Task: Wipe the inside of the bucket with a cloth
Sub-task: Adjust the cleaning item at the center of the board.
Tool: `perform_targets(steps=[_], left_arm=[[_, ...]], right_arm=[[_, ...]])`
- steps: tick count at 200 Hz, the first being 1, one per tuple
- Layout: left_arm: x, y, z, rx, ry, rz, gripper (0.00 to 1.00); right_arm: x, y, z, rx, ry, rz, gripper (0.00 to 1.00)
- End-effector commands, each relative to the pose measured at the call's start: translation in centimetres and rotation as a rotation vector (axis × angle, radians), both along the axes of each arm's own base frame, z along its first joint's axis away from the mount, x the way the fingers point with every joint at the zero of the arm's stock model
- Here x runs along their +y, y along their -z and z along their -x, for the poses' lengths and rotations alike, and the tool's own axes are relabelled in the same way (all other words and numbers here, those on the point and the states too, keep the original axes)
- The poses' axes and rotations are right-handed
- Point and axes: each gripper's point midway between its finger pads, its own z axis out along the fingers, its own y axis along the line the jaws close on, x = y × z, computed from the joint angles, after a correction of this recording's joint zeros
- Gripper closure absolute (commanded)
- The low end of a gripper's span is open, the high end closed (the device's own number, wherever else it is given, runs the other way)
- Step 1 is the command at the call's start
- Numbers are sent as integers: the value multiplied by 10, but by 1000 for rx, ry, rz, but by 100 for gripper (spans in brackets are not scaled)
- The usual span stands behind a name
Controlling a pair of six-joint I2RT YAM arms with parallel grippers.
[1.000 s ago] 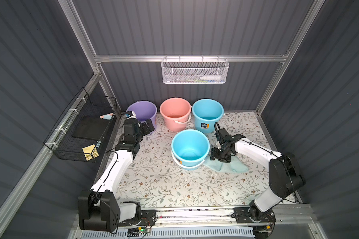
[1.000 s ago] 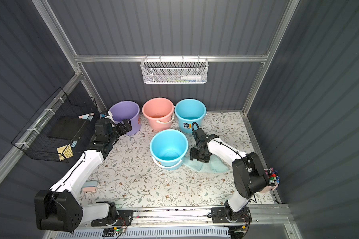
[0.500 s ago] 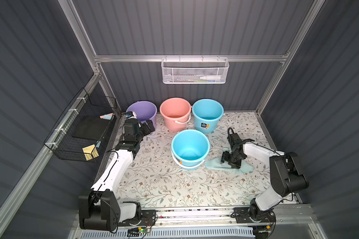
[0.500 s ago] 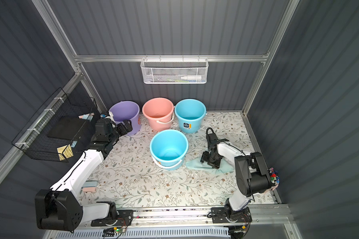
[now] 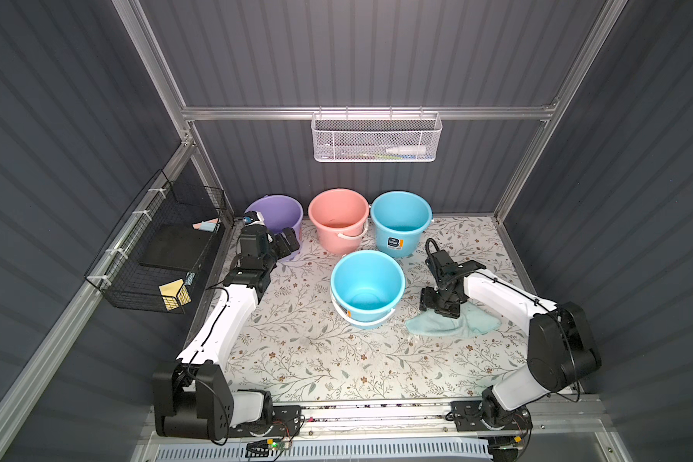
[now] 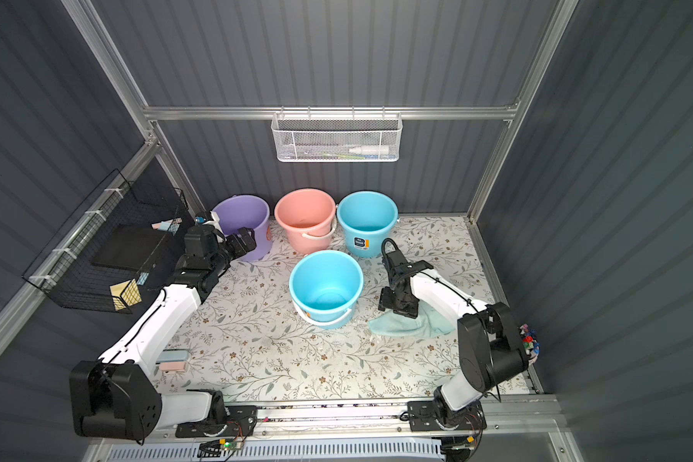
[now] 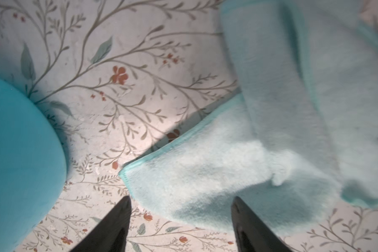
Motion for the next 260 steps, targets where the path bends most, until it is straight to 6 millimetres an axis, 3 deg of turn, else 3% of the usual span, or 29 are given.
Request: perform_targets(steps=[1,47,77,113,136,160,184,232,260], left_arm=[[-4,-9,-1,-11,23,-9,0],[-4,-9,3,-15,18,7,1],[-5,-8,5,-11,23,5,0],[-3,-15,8,-26,15,4,0],[-3,-17,9,-30,14,8,0],[-4,-18,9,-33,18,12,1],[-4,-19,7,-33,18,14,0],[-4,-22,3,-40,12,28,0],[-5,-23,3,-40,11,33,0]], right_arm=[[6,17,16,83,4,14,31],[0,47,29,132,10,46,38],[-3,50,32,129,14,52,59],[5,22,31,81,9,-11,86],[20,-11,29,20,-10,-124,91],[22,-38,20,-65,-11,-183,91],[1,-39,10,-66,64,-222,91],[-64,1,-3,12,282,-266,90],[-102,25,-1,61,366,-161,87]])
